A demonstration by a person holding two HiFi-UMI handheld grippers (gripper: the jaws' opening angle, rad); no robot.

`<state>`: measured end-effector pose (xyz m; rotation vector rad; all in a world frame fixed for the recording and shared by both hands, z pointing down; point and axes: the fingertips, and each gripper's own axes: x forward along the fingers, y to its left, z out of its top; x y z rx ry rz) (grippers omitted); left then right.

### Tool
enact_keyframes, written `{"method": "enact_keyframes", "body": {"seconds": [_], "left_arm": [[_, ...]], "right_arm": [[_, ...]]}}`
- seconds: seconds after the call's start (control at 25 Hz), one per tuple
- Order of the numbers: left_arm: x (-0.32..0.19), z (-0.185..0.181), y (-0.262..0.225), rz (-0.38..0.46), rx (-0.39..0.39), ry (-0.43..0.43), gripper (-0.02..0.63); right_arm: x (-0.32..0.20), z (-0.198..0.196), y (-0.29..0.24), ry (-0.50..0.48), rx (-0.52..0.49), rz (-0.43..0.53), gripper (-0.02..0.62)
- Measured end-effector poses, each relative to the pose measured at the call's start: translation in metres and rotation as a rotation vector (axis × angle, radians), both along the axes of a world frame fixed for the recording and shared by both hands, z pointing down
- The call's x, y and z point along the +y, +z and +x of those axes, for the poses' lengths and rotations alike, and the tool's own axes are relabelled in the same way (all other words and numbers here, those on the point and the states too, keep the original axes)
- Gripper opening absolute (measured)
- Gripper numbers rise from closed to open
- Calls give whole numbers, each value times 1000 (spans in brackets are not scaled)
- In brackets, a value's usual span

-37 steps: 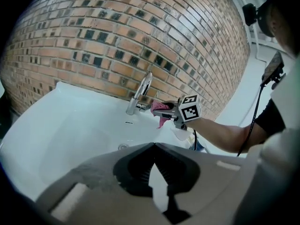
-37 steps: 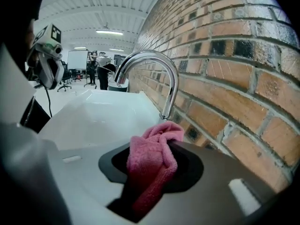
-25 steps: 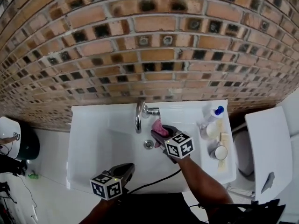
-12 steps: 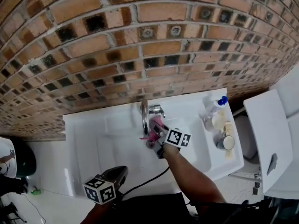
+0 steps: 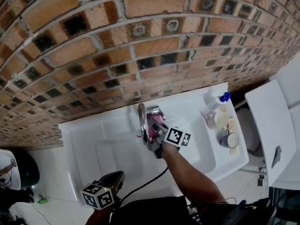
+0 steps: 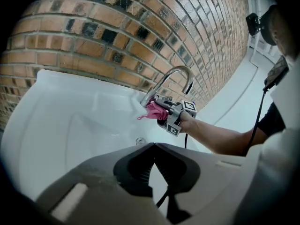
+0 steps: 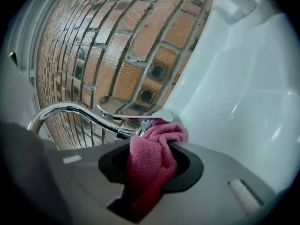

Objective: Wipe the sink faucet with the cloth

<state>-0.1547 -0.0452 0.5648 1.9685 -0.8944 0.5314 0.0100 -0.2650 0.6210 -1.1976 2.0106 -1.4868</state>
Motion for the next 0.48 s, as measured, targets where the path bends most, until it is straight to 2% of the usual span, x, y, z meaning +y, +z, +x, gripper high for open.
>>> {"method": "enact_keyframes", "body": {"seconds": [0.28,0.48], "left_arm": [[-1,24,5,-12,38,53,3],[-3,30,3,-3,65,46,3]], "right_arm": [[8,1,-34,-6,5,51,130],[-4,6,-47,17,-1,55,132]]}}
